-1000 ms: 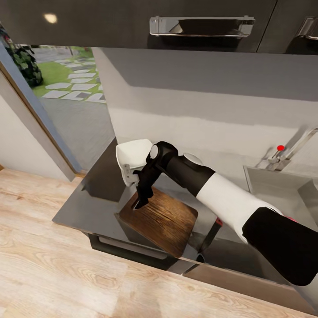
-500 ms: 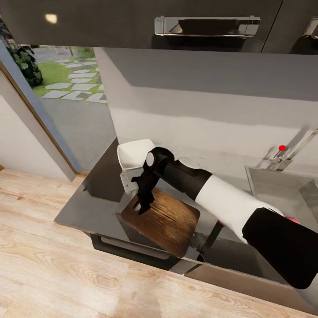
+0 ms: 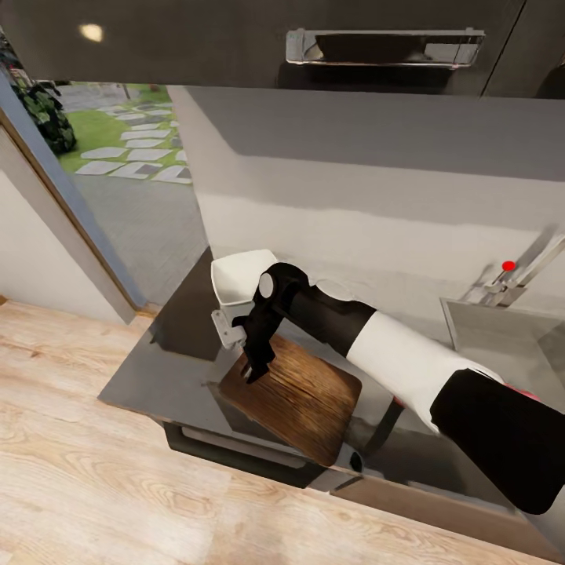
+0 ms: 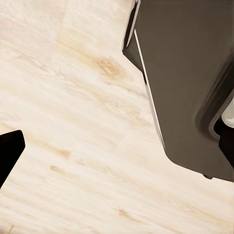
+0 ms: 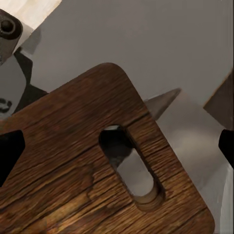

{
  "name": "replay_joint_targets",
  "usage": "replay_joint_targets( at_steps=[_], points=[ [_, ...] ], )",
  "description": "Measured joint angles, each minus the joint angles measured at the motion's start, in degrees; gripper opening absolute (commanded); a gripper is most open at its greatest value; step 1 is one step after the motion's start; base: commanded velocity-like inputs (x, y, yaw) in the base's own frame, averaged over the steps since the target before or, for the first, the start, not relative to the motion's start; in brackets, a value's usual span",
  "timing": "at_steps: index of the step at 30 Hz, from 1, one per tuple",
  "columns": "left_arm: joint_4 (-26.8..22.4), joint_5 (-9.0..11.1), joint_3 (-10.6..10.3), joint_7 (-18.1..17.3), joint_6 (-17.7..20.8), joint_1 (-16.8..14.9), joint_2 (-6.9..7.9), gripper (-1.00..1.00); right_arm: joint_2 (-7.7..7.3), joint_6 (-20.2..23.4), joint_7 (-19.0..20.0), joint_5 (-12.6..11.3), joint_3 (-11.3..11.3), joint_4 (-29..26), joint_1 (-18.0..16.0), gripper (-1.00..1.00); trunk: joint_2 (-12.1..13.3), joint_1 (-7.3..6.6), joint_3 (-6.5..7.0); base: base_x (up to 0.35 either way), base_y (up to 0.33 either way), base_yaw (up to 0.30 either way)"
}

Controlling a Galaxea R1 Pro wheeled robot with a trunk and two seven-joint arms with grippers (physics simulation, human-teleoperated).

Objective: In the kitchen, take the Vidalia onion out of the sink, dice it on the chopping board with the paring knife, put the diced onion into the bowl on the countertop, then place both the paring knife and the chopping board into the sink.

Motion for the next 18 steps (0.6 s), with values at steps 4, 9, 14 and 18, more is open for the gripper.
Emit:
replay_joint_targets(
  at_steps=[4,9,14,18],
  points=[
    [0.00,-0.02,-0.04,0.00,-0.08,0.00,0.00,1.00,0.00,-0.13,0.17,-0.01,0.00,0.00,0.00,1.00,0.00,0.00,0.00,0.191,0.205,0.000],
    [0.00,-0.05,-0.04,0.00,-0.08,0.00,0.00,1.00,0.00,-0.99,0.25,-0.01,0.00,0.01,0.00,1.00,0.00,0.01,0.00,0.098,0.113,0.000],
    [0.00,-0.05,-0.03,0.00,-0.12,0.00,0.00,1.00,0.01,-2.13,0.39,-0.07,0.16,0.01,0.00,1.00,0.00,0.02,0.00,0.014,0.016,0.000],
    [0.00,-0.01,-0.03,0.00,-0.15,0.00,0.00,1.00,0.01,-3.30,1.18,-0.09,2.31,0.01,0.00,1.00,0.00,0.02,0.00,0.002,0.002,0.000]
  ],
)
